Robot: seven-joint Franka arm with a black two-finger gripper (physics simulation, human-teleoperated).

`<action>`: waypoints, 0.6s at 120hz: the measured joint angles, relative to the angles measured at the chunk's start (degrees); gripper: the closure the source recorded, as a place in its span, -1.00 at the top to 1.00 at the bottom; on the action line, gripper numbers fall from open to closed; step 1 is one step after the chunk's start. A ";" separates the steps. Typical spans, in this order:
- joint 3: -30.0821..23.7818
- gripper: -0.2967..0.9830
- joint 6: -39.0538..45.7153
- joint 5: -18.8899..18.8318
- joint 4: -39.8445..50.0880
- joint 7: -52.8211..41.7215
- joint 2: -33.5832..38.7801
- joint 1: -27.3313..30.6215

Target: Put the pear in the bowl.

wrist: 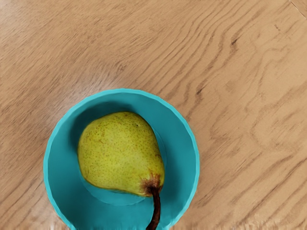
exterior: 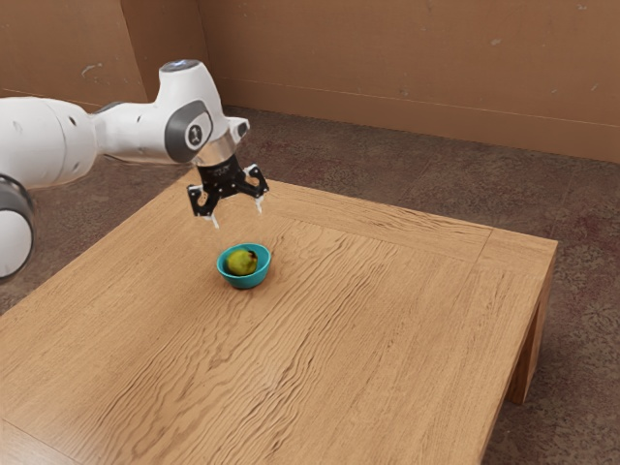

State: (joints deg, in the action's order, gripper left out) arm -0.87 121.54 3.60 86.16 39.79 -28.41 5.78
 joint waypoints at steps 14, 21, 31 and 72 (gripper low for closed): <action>-1.22 0.53 -5.39 0.00 4.22 -0.18 9.50 -2.27; -1.53 0.53 -8.97 -0.20 6.27 -0.37 15.19 -2.87; -1.64 0.53 -15.29 -0.89 8.20 -0.82 23.64 -3.92; 2.66 0.54 -27.19 -5.36 10.75 -14.62 33.55 -13.75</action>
State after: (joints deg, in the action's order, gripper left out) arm 1.78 94.35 -1.75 96.92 25.17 5.14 -7.97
